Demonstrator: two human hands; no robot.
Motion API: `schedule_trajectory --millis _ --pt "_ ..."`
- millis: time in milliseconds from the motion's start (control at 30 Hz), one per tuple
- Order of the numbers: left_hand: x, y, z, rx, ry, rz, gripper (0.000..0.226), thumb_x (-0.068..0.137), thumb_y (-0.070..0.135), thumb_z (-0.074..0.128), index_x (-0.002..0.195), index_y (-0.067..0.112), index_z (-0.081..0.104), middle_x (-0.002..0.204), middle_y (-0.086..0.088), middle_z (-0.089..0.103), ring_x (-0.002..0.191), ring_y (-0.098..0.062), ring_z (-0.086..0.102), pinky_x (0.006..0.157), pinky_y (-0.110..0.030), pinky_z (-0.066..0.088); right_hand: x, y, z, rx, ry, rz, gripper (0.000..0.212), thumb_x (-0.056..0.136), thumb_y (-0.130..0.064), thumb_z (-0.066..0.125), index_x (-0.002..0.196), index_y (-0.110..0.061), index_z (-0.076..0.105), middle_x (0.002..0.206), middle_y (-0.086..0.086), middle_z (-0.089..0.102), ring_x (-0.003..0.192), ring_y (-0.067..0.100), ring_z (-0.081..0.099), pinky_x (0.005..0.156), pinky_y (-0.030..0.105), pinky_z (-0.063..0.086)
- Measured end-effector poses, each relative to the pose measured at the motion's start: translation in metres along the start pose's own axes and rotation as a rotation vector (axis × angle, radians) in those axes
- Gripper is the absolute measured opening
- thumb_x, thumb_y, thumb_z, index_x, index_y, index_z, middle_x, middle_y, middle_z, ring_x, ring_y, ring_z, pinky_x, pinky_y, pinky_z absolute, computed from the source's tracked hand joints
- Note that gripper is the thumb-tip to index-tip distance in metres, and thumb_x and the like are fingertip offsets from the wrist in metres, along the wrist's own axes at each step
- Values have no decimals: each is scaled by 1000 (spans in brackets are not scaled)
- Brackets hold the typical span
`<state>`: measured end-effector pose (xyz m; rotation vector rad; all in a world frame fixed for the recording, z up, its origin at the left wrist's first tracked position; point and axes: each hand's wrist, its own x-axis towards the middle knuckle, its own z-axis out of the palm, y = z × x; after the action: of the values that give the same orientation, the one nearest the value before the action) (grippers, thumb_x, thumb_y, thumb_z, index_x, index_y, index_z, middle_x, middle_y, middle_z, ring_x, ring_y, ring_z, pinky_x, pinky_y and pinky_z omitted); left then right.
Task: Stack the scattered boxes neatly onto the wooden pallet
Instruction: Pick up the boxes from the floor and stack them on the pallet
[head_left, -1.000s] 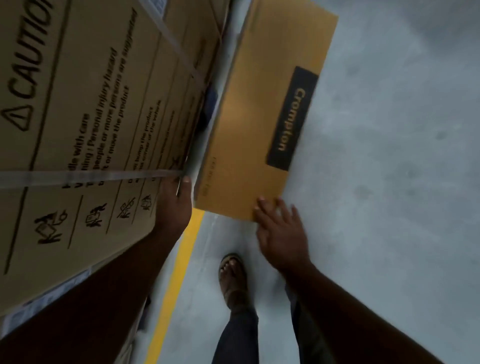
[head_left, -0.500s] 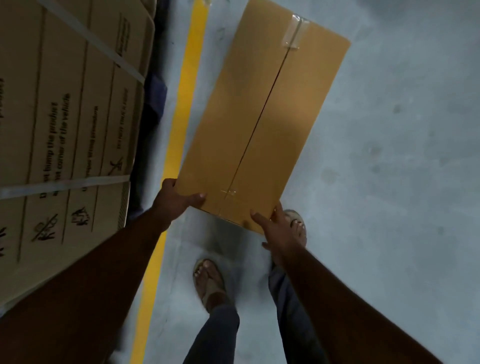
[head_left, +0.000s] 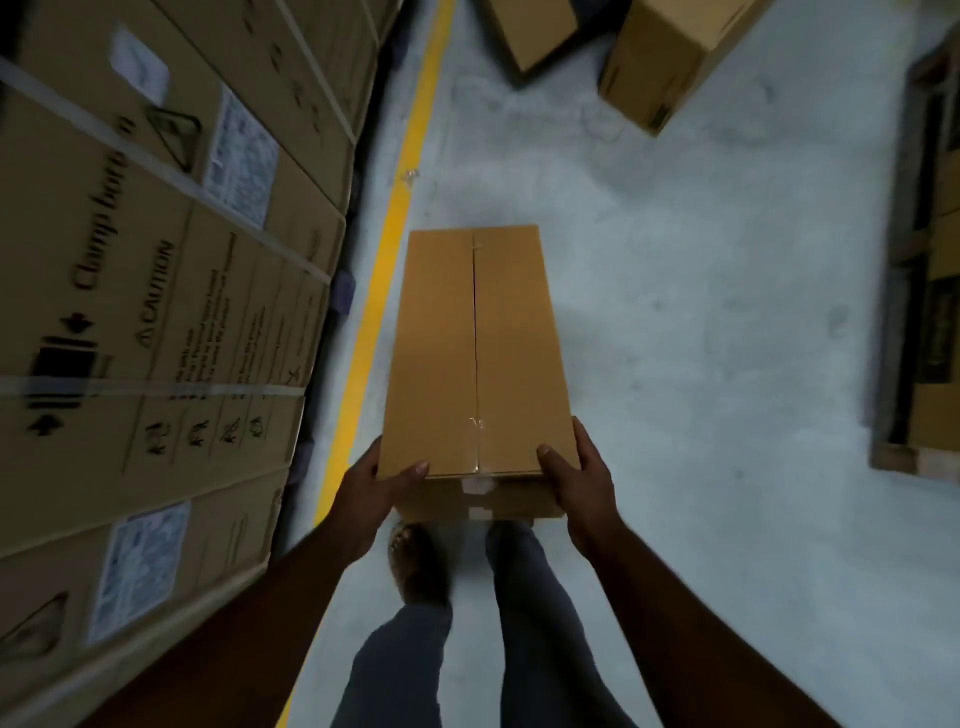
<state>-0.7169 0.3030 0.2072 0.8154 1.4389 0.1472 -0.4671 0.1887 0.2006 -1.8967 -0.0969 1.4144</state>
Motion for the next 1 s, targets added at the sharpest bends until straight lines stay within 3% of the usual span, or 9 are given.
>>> schedule_trajectory --millis 100,167,267,367,433,500,667,867,1000 --pt "-74 22 23 -39 20 102 62 89 26 80 145 33 55 132 10 69 122 -13 63 106 -51 52 -61 -32 -36 -20 -14 -47 58 99 -37 68 152 -38 47 135 -6 66 119 22 63 100 51 57" --pt "-117 33 36 -42 15 176 74 88 29 81 153 31 46 145 2 61 134 -21 56 114 -54 44 -100 -44 -59 -1 -4 -75 59 99 -38 67 154 -38 45 136 -4 65 121 25 62 102 54 55" --pt "-179 34 56 -12 25 268 63 85 37 83 140 50 54 132 12 69 122 -13 66 106 -42 53 -163 -44 -93 50 5 -146 57 100 -37 67 153 -36 48 132 -5 67 119 23 63 105 54 55" --pt "-232 12 74 -28 29 314 58 81 42 86 123 69 56 111 29 72 105 -5 71 83 -22 59 -226 -30 -127 99 42 -185 54 99 -34 70 150 -32 52 129 -6 70 118 22 67 107 52 54" --pt "-265 -4 89 -52 14 321 64 79 44 87 126 70 53 109 26 74 104 -8 72 79 -23 57 -264 -18 -150 120 75 -215 56 99 -31 71 151 -30 52 130 -5 70 119 22 66 108 50 53" --pt "-294 -18 107 -52 -15 353 55 80 43 86 113 75 57 111 21 75 102 -9 73 82 -28 57 -297 -5 -174 138 105 -243 58 98 -30 71 153 -29 51 131 -5 70 120 21 66 110 49 52" --pt "-359 -38 166 -48 -136 416 69 75 48 88 137 45 59 120 12 74 113 -22 69 91 -43 60 -364 31 -248 167 171 -273 59 99 -30 71 154 -29 49 133 -7 69 123 18 63 113 47 49" --pt "-397 -53 274 54 -257 473 68 80 49 83 141 43 54 122 17 71 116 -16 65 87 -33 59 -393 75 -362 237 248 -281 57 100 -28 70 154 -29 50 135 -5 68 126 21 61 115 53 45" --pt "-413 -61 373 73 -310 485 50 82 45 80 127 47 58 114 20 73 112 -14 65 85 -32 59 -393 96 -458 288 275 -308 57 100 -26 69 154 -27 50 136 -3 68 126 20 61 116 53 44"
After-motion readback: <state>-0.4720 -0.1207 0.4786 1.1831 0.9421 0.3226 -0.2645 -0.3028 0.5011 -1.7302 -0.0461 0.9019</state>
